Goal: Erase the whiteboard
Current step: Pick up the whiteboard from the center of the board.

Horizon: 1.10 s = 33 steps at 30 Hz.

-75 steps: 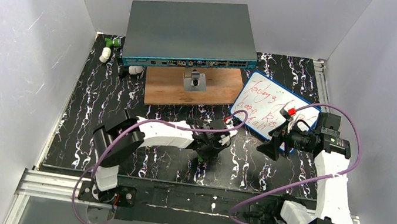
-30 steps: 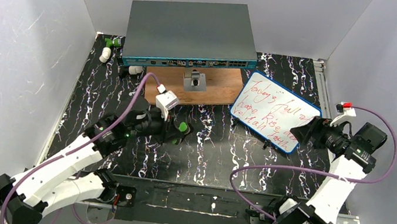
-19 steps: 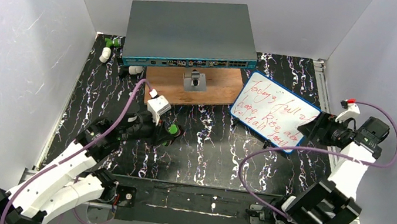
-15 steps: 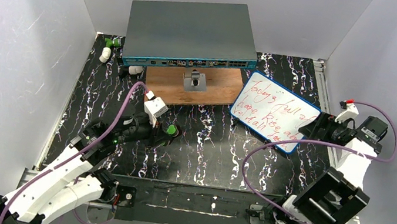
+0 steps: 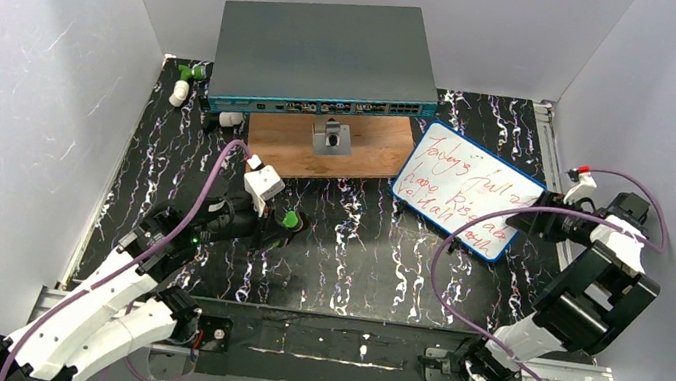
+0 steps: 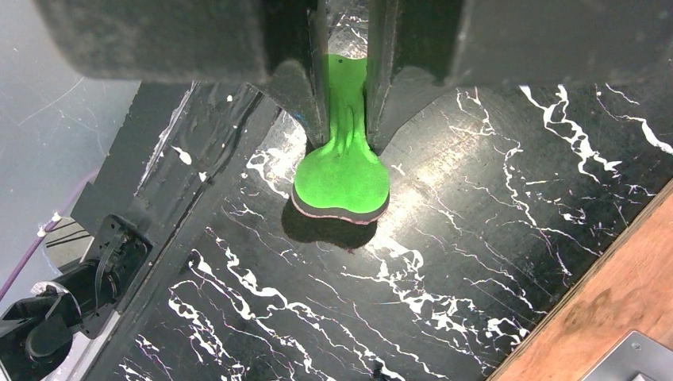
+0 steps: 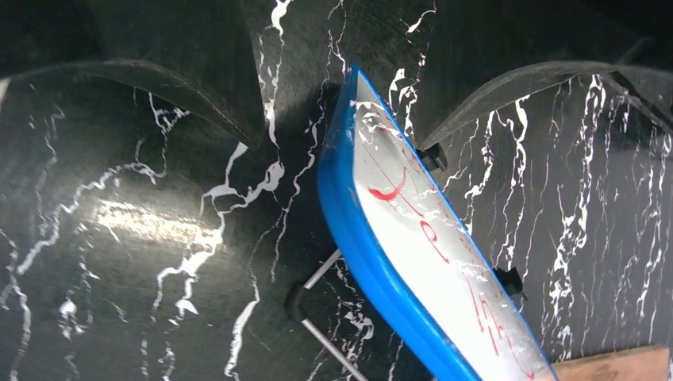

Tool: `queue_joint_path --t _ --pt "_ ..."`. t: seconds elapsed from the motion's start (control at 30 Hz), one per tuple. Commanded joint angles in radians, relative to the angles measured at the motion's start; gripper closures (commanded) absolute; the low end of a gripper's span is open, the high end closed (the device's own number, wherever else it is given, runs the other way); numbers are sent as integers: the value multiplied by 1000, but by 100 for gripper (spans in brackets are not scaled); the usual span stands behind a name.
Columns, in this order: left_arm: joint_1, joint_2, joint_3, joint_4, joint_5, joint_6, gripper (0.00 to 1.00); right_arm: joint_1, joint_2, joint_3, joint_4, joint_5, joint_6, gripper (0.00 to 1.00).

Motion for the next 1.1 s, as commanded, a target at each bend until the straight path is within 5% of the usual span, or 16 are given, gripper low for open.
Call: queue_joint_path --t 0.0,0.57,0.8,1.07 --pt "15 4 -12 9 29 17 100 39 15 -8 -1 -93 -121 26" --pt "34 20 -13 10 26 24 100 86 46 40 -120 -151 -269 41" --pt "36 17 -16 10 26 27 100 63 30 82 -89 -143 -195 34" --pt "37 21 -17 13 31 35 100 52 97 272 -241 -198 -240 32"
